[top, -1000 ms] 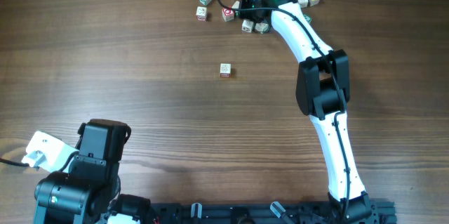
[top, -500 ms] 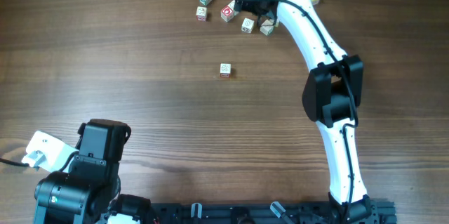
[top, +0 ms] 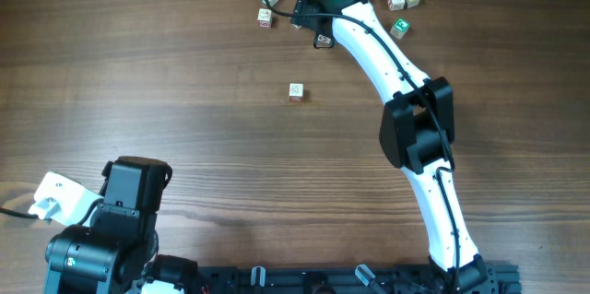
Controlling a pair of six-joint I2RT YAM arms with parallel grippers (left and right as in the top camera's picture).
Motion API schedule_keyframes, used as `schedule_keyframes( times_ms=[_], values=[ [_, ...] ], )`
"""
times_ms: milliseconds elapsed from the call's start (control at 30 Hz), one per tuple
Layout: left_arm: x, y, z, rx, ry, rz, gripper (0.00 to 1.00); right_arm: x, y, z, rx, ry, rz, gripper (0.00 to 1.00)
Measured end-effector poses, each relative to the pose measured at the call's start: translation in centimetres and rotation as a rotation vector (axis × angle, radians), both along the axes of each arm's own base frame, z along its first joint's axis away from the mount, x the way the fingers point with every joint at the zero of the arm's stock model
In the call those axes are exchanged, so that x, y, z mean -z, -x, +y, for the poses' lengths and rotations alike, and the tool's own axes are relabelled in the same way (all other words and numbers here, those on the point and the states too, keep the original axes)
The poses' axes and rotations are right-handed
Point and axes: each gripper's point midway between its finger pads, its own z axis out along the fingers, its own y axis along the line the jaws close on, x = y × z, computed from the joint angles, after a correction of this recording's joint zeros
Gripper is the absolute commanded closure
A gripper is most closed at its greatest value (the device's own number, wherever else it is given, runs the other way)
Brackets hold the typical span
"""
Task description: Form a horizontal line
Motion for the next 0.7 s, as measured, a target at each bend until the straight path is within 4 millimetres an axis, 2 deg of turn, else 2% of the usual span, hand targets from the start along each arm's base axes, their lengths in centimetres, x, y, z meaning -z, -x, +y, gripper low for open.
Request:
schedule_keyframes(
  times_ms=[300,433,567,700],
  values=[
    [0.0,0.0,0.0,0.000,0.000,0.000,0.00,4.0,0.0,-1.1,0.059,0.010,0.057,0.21],
    [0.0,0.0,0.0,0.000,0.000,0.000,0.00,5.4,0.4,-1.3,0.063,0.018,0.082,0.33],
    [0.0,0.0,0.0,0.000,0.000,0.000,0.00,5.4,0.2,-1.2,0.073,0.006,0.071,0.48],
    [0.0,0.0,0.0,0.000,0.000,0.000,0.00,5.4,0.1,-1.1,0.073,0.004,0.068,0.50]
  ],
)
